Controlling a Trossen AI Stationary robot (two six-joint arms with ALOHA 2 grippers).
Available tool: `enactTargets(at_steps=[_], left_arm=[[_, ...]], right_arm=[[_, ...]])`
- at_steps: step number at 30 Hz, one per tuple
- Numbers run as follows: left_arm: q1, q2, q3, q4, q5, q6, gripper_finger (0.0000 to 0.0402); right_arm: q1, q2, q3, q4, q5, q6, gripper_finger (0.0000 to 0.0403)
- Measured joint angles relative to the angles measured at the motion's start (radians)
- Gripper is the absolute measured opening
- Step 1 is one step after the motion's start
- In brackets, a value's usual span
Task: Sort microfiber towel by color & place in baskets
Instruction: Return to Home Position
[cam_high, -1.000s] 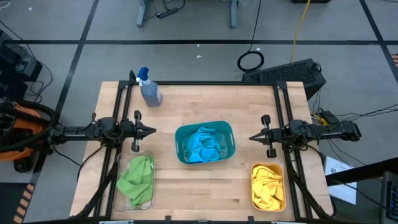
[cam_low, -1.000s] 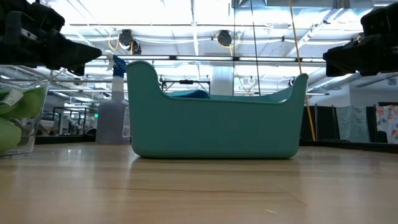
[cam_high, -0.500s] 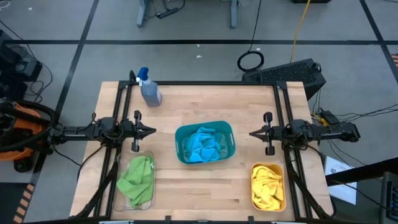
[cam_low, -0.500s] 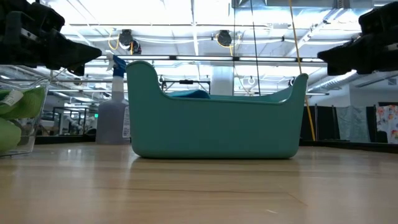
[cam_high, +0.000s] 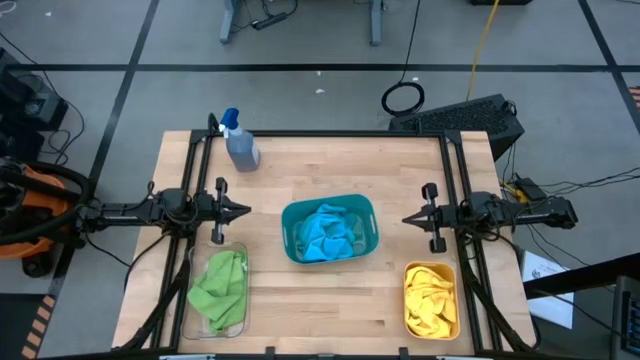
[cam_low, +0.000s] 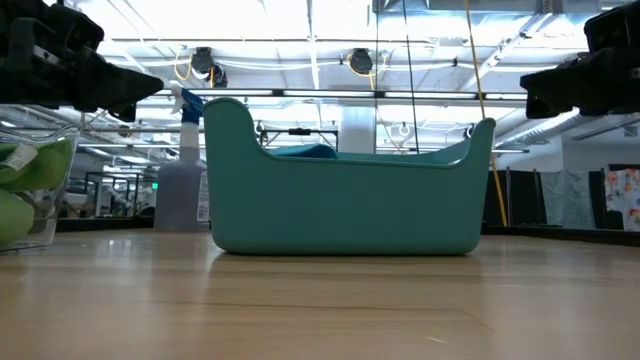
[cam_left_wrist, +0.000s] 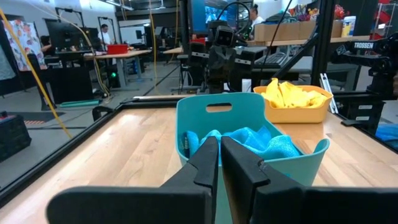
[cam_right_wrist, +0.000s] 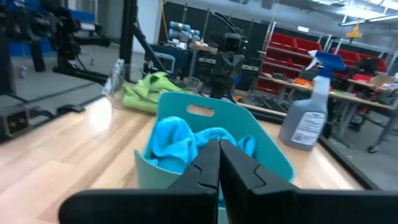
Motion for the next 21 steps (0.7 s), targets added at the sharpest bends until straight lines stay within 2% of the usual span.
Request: enactTargets(at_steps=[12, 21], left_arm=[[0.0, 0.0, 0.0, 0.0, 0.0, 0.0, 0.0027], [0.0, 0.0, 0.0, 0.0, 0.0, 0.0, 0.0027]], right_arm=[[-0.08, 0.0, 0.0, 0.0, -0.009, -0.036, 0.0], [-0.105, 0.0, 0.0, 0.003, -0.034, 0.033, 0.0]])
